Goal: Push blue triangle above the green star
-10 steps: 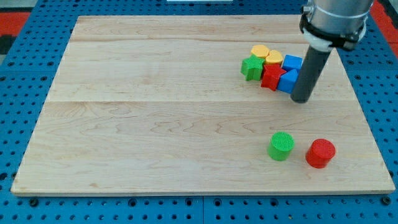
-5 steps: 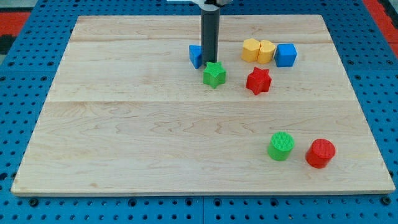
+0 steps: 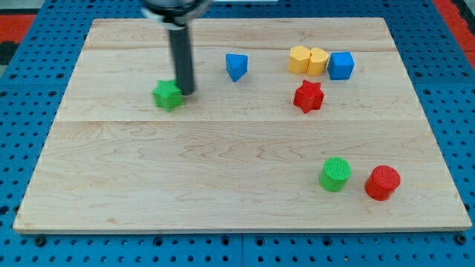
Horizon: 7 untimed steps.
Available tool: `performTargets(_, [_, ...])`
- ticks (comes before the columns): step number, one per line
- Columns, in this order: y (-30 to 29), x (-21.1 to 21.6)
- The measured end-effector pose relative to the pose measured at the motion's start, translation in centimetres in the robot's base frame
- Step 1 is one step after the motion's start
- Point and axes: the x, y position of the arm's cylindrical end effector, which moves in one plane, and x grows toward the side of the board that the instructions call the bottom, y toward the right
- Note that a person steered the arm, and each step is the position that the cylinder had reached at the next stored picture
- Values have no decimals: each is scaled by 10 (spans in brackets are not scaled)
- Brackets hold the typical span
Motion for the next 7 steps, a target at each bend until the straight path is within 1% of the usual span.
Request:
performTargets(1, [54, 0])
performTargets(2, [104, -11])
performTargets(3, [117, -49])
performTargets(4, [112, -62])
performTargets(5, [136, -74])
performTargets(6, [93, -82])
performTargets(7, [2, -80])
